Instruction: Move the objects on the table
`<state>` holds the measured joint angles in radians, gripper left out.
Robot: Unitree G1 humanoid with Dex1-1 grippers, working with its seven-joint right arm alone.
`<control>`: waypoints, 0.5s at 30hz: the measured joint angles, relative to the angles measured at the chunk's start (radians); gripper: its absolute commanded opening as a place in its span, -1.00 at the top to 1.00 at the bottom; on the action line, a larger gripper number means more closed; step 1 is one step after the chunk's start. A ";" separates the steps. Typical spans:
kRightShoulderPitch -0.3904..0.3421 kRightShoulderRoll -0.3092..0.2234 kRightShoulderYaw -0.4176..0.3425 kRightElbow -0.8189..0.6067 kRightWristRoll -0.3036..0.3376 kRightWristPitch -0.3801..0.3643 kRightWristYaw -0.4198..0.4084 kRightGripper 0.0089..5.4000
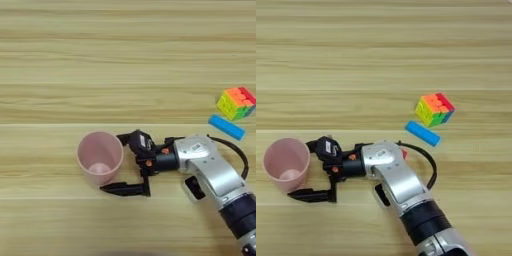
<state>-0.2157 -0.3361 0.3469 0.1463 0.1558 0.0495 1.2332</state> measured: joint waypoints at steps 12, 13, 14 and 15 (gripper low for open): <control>0.015 -0.031 -0.049 0.000 0.019 -0.003 0.005 -0.99; 0.018 -0.035 -0.059 0.000 0.025 -0.003 0.005 -0.99; 0.020 -0.043 -0.072 0.000 0.028 -0.003 0.005 -0.99; 0.020 -0.050 -0.081 0.000 0.029 -0.003 0.004 -0.99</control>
<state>-0.1955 -0.3861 0.2660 0.1463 0.1849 0.0463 1.2377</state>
